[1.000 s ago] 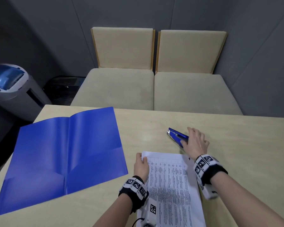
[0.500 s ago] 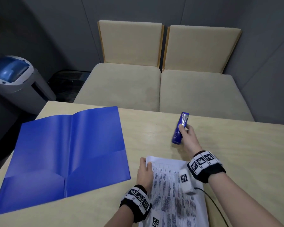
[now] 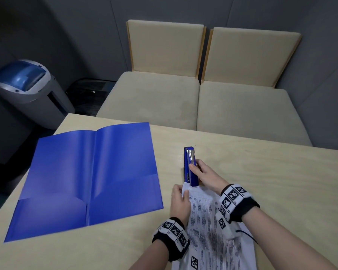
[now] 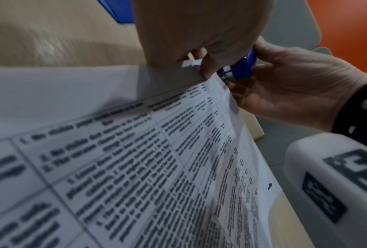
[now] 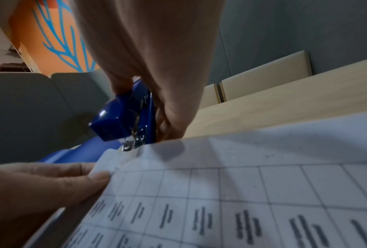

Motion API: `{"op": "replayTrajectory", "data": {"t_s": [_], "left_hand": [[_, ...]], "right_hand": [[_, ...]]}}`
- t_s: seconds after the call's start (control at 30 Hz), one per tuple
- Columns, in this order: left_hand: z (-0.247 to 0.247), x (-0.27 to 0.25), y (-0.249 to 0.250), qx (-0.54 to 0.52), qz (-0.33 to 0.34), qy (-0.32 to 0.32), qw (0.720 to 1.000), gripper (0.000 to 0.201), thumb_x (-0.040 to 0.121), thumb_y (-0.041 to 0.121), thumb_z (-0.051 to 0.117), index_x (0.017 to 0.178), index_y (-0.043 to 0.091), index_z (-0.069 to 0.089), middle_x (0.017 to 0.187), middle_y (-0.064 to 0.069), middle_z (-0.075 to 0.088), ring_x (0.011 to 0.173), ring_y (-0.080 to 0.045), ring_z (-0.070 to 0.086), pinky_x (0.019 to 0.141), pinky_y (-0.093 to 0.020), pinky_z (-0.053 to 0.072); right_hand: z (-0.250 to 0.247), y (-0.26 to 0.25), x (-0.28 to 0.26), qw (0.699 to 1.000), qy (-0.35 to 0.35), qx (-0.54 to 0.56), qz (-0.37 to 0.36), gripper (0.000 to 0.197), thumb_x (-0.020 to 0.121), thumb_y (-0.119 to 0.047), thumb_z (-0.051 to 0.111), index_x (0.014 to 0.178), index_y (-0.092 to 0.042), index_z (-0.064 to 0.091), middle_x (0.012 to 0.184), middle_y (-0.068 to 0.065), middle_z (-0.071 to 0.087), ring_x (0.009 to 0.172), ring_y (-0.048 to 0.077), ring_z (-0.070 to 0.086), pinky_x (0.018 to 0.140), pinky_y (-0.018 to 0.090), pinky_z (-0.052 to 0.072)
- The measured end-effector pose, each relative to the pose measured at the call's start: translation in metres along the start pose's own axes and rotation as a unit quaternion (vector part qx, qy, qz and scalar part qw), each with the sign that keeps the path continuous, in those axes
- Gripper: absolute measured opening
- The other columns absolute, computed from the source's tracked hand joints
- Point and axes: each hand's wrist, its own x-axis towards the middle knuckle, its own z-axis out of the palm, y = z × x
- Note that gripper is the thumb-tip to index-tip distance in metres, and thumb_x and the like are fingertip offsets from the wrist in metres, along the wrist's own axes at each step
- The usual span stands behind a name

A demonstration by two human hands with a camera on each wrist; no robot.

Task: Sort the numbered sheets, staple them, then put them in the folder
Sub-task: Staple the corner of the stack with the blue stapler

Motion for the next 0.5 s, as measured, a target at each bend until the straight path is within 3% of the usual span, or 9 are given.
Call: {"op": "replayTrajectory", "data": {"t_s": [0.1,0.2,0.3,0.4,0.5], "left_hand": [[0.001,-0.001,0.000,-0.025,-0.014,0.003,1.000,0.011,0.093,0.019,0.045,0.085,0.026,0.041,0.094,-0.006,0.058,0.087,-0.025,0.059,0.080,-0.045,0.049],[0.000,-0.003,0.002,-0.037,-0.020,0.009,0.999,0.010,0.093,0.019,0.047,0.088,0.026,0.041,0.094,-0.003,0.059,0.086,-0.022,0.060,0.079,-0.044,0.050],[0.000,-0.005,0.004,-0.045,-0.022,0.022,0.999,0.010,0.093,0.018,0.048,0.089,0.024,0.042,0.091,0.000,0.058,0.085,-0.020,0.059,0.078,-0.043,0.049],[-0.001,-0.005,0.004,-0.040,-0.017,0.026,0.999,0.010,0.093,0.017,0.049,0.089,0.023,0.043,0.091,-0.001,0.058,0.085,-0.020,0.059,0.078,-0.042,0.049],[-0.001,-0.005,0.004,-0.035,-0.012,0.030,0.999,0.010,0.093,0.018,0.049,0.088,0.025,0.043,0.092,-0.001,0.060,0.084,-0.019,0.059,0.078,-0.041,0.049]], "right_hand": [[0.000,0.001,0.000,1.000,-0.007,-0.025,0.009,0.041,0.100,-0.029,0.040,0.136,-0.009,0.038,0.122,0.018,0.058,0.101,0.017,0.056,0.096,0.032,0.045],[-0.001,0.002,0.005,0.999,-0.005,-0.047,0.019,0.042,0.100,-0.033,0.040,0.134,-0.008,0.040,0.114,0.016,0.060,0.096,0.017,0.056,0.097,0.036,0.045],[0.000,0.002,0.011,0.995,-0.002,-0.092,0.032,0.045,0.098,-0.039,0.041,0.134,-0.011,0.042,0.111,0.009,0.062,0.094,0.017,0.059,0.095,0.037,0.046],[0.002,0.000,0.011,0.987,0.005,-0.159,0.030,0.045,0.098,-0.040,0.040,0.135,-0.015,0.039,0.117,0.009,0.062,0.098,0.020,0.059,0.086,0.030,0.045],[0.002,0.000,0.010,0.987,-0.003,-0.159,0.039,0.044,0.098,-0.042,0.040,0.132,-0.014,0.043,0.116,0.008,0.063,0.101,0.020,0.060,0.091,0.031,0.046]]}}
